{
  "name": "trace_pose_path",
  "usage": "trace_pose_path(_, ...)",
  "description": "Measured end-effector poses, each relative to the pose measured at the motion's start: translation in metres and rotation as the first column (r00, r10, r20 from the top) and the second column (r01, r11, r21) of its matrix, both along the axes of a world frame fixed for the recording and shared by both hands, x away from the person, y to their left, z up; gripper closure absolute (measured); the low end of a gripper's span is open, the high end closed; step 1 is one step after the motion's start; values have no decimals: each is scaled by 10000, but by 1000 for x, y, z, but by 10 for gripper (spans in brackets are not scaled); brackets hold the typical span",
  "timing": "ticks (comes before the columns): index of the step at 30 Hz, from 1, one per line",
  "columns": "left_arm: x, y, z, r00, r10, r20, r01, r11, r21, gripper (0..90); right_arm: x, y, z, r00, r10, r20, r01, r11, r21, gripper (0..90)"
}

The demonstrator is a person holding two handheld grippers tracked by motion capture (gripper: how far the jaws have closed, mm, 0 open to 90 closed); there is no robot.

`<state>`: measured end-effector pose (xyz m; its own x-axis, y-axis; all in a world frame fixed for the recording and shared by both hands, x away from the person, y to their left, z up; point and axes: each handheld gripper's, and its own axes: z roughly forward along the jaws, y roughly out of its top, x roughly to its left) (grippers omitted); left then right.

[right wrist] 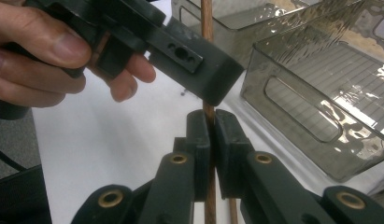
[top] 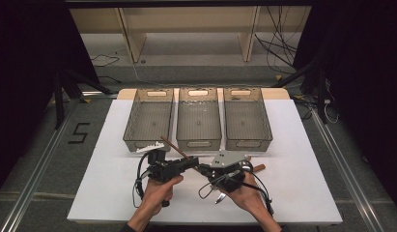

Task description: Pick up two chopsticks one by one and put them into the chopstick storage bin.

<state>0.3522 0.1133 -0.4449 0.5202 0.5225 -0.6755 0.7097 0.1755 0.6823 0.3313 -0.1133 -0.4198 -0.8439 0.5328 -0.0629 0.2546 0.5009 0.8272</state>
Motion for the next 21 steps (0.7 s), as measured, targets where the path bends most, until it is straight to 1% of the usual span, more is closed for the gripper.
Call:
trace_pose_path(2,0,0,0,10000,-10,-10,10,10000,-45,686,0,1,0,10000,7,10,-7,10000,7,856)
trace_pose_path(4,1,1,-2,9999,28,-146,-31,9997,-242,719,-1,1,0,10000,2,23,-2,10000,15,856)
trace_pose_path(7,3,3,-4,9995,-128,-275,112,9981,-598,759,-1,1,0,10000,3,61,-4,10000,50,856)
trace_pose_path(9,3,4,-3,9992,-246,-300,223,9970,-735,791,-1,1,-1,10000,-1,51,0,10000,48,856)
trace_pose_path(10,3,4,-3,9992,-246,-300,223,9970,-735,808,-1,1,-1,10000,-1,51,0,10000,48,856)
trace_pose_path(11,3,4,-3,9991,-333,-280,307,9957,-876,822,-1,2,-2,10000,12,62,-13,10000,68,856)
trace_pose_path(14,2,4,-2,9990,-375,-252,351,9955,-878,838,-1,2,-3,10000,21,84,-22,9999,120,853)
trace_pose_path(16,3,5,-1,9986,-470,-257,445,9950,-890,842,-1,1,-2,10000,17,20,-18,9998,199,841)
trace_pose_path(18,3,7,2,9992,-395,-114,387,9972,-645,844,-1,-1,-1,10000,64,-15,-63,9997,241,788)
trace_pose_path(19,6,13,6,9991,-404,-95,396,9968,-692,844,0,-3,-1,10000,40,-43,-38,9996,270,764)
trace_pose_path(20,6,13,6,9991,-404,-95,396,9968,-692,844,0,-4,0,10000,22,-82,-19,9996,297,725)
trace_pose_path(21,7,17,8,9991,-409,-61,404,9972,-637,844,0,-7,0,9999,-33,-110,36,9996,274,672)
